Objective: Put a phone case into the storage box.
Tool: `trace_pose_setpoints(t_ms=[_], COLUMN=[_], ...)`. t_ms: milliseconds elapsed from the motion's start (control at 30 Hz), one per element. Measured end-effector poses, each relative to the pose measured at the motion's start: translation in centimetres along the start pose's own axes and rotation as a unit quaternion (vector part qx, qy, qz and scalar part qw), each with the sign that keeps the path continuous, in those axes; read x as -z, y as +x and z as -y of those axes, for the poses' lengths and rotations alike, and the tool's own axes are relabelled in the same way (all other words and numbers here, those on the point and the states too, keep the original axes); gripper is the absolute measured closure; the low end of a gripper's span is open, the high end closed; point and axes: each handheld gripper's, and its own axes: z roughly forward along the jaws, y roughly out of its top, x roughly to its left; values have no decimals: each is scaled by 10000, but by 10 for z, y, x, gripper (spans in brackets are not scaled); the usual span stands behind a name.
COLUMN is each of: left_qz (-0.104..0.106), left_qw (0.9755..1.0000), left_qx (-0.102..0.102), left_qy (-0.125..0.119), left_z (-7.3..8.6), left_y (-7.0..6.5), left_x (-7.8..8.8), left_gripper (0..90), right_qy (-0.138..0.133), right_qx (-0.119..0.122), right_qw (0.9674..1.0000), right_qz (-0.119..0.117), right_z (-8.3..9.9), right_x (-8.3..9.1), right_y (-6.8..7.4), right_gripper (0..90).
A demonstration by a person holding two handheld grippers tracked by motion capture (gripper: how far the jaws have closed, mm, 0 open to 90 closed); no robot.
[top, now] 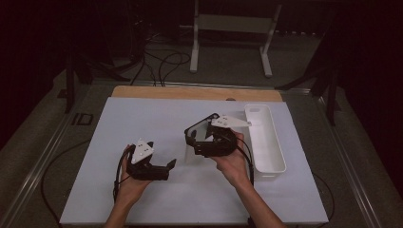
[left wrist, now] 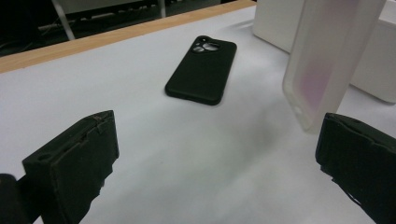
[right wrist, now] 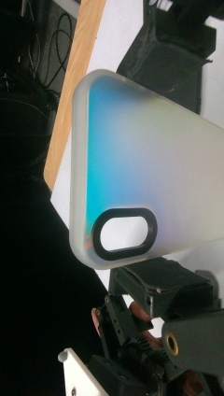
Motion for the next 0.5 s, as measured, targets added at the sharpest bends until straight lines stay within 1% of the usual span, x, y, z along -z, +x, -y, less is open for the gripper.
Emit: trace_pose_setpoints(t_ms=[100, 133, 167, 267, 333, 433, 500], left_qz=[-108, -108, -154, -268, -282, -375, -482], left_qw=[9999, 9999, 9998, 9996, 9996, 9992, 9987], left_qx=[72, 72, 81, 65, 67, 83, 92], left_qy=[-31, -31, -34, -51, -74, -130, -117], left_z=[7, 7, 11, 17, 21, 29, 34], left_y=[6, 6, 10, 15, 17, 22, 24], left_x=[4, 4, 7, 13, 17, 24, 26], left_gripper=[0, 0, 0, 0, 0, 0, 0], right_qy=[-3, -3, 0, -6, -7, -20, -26], right_qx=[10, 10, -8, 5, -3, 2, 9], right_qw=[10000, 10000, 10000, 10000, 10000, 10000, 10000], right_qz=[21, 21, 30, 36, 52, 73, 86], right_z=[0, 0, 0, 0, 0, 0, -1], right_x=[1, 1, 1, 2, 3, 4, 4], right_y=[-1, -1, -1, -2, -3, -4, -5], right_gripper=[166, 166, 166, 166, 166, 166, 166])
